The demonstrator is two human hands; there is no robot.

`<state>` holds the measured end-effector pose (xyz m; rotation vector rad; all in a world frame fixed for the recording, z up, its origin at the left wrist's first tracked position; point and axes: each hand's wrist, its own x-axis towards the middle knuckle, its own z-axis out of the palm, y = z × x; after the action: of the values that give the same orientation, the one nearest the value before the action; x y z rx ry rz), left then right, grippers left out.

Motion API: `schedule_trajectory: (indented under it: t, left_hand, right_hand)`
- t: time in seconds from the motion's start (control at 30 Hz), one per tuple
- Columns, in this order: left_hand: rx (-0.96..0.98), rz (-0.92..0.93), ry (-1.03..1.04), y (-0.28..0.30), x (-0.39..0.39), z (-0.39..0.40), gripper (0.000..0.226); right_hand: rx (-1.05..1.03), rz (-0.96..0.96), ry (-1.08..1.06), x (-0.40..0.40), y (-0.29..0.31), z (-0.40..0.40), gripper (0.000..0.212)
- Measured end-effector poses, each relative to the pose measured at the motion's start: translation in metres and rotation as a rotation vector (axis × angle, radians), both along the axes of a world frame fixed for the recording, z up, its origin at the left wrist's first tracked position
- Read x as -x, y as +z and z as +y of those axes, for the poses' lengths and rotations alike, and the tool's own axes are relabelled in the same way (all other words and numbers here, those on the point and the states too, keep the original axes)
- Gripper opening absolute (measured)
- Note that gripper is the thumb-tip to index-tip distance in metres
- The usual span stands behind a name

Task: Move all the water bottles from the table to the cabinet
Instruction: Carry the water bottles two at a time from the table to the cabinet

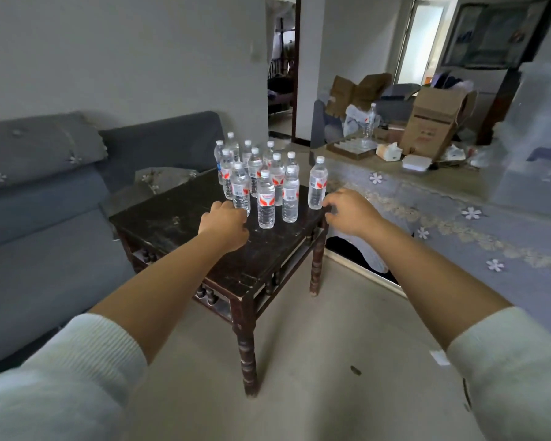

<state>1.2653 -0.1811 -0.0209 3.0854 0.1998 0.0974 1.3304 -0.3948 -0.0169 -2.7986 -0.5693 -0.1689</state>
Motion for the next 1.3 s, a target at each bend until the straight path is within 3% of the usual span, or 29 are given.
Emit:
schedule_trajectory:
  t: [0.33,0.63,0.97,1.13,1.3]
  left_hand:
    - [0.037,0.032,0.064,-0.011,-0.184,0.006,0.038]
    - [0.112,0.102,0.07,-0.036,-0.288,0.034,0.036]
    - [0.249,0.153,-0.11,-0.061,-0.397,0.071,0.046]
    - [0.246,0.233,-0.221,-0.076,-0.441,0.087,0.051]
    - [0.248,0.312,-0.339,-0.091,-0.465,0.089,0.052]
  right_hand:
    - [0.011,0.03,0.073,-0.194,0.002,0.007,0.03]
    - [0.046,0.093,0.124,-0.317,-0.023,0.04,0.032]
    - [0.174,0.226,0.187,-0.426,-0.05,0.093,0.042]
    - [0.297,0.381,0.258,-0.464,-0.068,0.113,0.059]
    - [0.322,0.433,0.31,-0.481,-0.081,0.115,0.044]
